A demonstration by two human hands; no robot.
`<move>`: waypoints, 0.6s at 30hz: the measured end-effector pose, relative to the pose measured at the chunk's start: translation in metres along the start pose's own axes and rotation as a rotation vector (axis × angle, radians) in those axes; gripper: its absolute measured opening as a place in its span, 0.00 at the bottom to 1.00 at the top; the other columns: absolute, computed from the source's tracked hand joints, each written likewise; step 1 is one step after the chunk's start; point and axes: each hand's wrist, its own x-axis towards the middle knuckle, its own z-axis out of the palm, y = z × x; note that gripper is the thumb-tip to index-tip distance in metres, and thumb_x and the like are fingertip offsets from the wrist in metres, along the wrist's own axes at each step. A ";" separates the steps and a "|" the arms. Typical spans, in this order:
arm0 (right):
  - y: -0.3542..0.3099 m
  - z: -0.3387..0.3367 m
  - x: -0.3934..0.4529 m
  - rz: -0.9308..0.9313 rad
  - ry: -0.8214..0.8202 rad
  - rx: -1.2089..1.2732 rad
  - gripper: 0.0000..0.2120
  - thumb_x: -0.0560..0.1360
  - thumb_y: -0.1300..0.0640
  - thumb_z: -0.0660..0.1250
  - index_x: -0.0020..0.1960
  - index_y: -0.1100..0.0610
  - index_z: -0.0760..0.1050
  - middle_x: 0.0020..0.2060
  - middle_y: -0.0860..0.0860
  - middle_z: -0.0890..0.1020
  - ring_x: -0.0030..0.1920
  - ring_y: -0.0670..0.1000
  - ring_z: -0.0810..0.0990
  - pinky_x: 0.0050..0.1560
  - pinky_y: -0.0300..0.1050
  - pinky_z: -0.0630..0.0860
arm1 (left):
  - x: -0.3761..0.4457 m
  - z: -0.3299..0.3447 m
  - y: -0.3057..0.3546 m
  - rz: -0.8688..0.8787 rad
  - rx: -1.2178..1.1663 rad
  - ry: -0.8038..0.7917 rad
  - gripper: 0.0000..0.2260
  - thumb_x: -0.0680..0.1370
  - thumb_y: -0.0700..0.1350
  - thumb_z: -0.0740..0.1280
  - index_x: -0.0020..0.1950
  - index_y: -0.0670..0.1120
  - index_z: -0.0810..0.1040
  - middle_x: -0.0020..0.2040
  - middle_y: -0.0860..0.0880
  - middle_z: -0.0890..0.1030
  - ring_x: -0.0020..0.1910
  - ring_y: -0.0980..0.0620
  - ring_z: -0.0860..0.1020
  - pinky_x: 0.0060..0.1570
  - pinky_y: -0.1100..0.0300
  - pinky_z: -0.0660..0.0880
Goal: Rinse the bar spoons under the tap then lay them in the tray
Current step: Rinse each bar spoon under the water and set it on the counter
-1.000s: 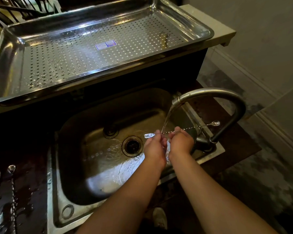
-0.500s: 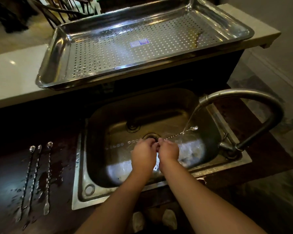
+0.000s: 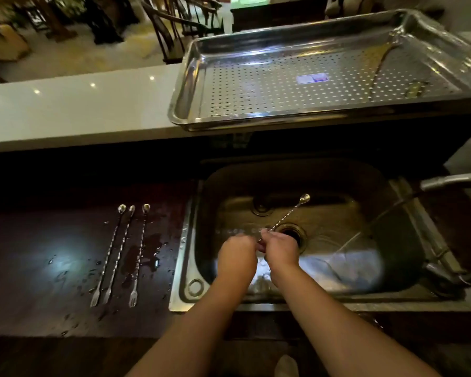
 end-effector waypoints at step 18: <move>0.051 0.212 -0.053 -0.310 0.047 -0.589 0.10 0.76 0.54 0.68 0.39 0.57 0.80 0.38 0.56 0.84 0.43 0.58 0.82 0.45 0.46 0.76 | -0.044 -0.024 -0.197 -0.274 -0.301 0.030 0.10 0.77 0.42 0.59 0.49 0.43 0.80 0.49 0.43 0.81 0.48 0.43 0.80 0.43 0.54 0.72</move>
